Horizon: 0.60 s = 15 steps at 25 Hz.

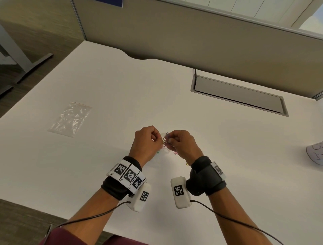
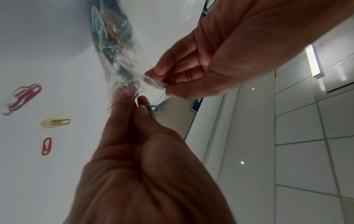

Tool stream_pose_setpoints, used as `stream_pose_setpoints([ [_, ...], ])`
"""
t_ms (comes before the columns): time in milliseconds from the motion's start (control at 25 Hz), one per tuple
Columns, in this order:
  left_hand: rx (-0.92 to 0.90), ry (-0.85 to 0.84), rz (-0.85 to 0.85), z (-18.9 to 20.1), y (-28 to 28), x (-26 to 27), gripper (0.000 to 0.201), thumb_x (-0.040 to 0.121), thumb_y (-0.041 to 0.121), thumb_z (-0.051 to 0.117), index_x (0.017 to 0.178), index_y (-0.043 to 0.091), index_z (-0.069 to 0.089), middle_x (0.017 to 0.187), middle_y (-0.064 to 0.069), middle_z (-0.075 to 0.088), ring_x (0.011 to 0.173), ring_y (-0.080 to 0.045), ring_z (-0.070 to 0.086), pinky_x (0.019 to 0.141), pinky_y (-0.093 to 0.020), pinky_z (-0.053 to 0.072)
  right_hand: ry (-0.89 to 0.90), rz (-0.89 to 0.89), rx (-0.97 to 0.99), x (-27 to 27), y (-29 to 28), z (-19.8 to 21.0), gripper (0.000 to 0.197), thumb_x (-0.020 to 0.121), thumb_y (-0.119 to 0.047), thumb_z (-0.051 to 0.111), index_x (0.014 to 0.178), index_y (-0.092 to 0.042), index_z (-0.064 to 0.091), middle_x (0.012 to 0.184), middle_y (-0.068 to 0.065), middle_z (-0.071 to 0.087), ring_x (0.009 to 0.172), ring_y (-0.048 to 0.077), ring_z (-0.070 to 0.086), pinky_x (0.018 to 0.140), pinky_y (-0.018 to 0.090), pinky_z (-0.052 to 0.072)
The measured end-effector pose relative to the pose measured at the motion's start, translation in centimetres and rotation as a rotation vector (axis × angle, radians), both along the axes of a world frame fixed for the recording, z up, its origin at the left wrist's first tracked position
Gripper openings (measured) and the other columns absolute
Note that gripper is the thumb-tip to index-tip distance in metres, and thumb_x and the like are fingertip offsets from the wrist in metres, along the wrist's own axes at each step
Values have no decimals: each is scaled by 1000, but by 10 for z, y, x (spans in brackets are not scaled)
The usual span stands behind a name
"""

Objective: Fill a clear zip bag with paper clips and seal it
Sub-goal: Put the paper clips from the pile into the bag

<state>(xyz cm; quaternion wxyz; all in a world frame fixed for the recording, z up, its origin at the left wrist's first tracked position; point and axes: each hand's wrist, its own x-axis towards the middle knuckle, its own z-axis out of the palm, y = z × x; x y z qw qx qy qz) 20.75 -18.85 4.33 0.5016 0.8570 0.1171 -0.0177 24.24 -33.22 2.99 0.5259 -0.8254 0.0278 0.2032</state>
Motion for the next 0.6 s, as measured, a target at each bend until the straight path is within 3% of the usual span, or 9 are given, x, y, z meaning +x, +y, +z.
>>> stream_pose_setpoints([
  [120, 0, 8, 2, 0, 1, 0, 3, 85, 5, 66, 82, 4, 65, 73, -11, 73, 64, -21, 73, 70, -42, 63, -43, 101, -121, -3, -1, 2, 29, 90, 6, 43, 106, -1, 66, 108, 16, 69, 101, 27, 67, 89, 37, 57],
  [280, 4, 14, -1, 2, -2, 0, 4, 86, 6, 67, 83, 5, 65, 74, -11, 73, 65, -20, 73, 69, -36, 63, -146, 217, -237, -6, -3, 6, 38, 90, 5, 38, 111, -7, 67, 117, 10, 68, 108, 22, 64, 93, 39, 55],
  [360, 6, 16, -1, 4, -2, 0, 4, 86, 7, 68, 83, 5, 65, 75, -11, 73, 66, -20, 73, 68, -33, 62, -156, 220, -185, -9, -6, 11, 41, 88, 7, 37, 111, -8, 67, 117, 7, 68, 106, 19, 65, 88, 37, 58],
  [480, -10, 31, 9, 6, -1, 0, 5, 86, 5, 67, 82, 4, 65, 70, -7, 71, 66, -18, 74, 69, -38, 63, -137, 68, 25, -11, -23, 16, 33, 85, 8, 46, 106, -10, 66, 109, 5, 69, 94, 16, 70, 74, 33, 62],
  [600, -9, 35, 6, 6, 0, 1, 6, 86, 5, 65, 82, 2, 65, 70, -6, 72, 69, -19, 75, 69, -43, 63, -217, 44, -143, -12, -65, 4, 33, 78, -2, 70, 109, -12, 64, 101, 5, 70, 89, 16, 69, 73, 24, 58],
])
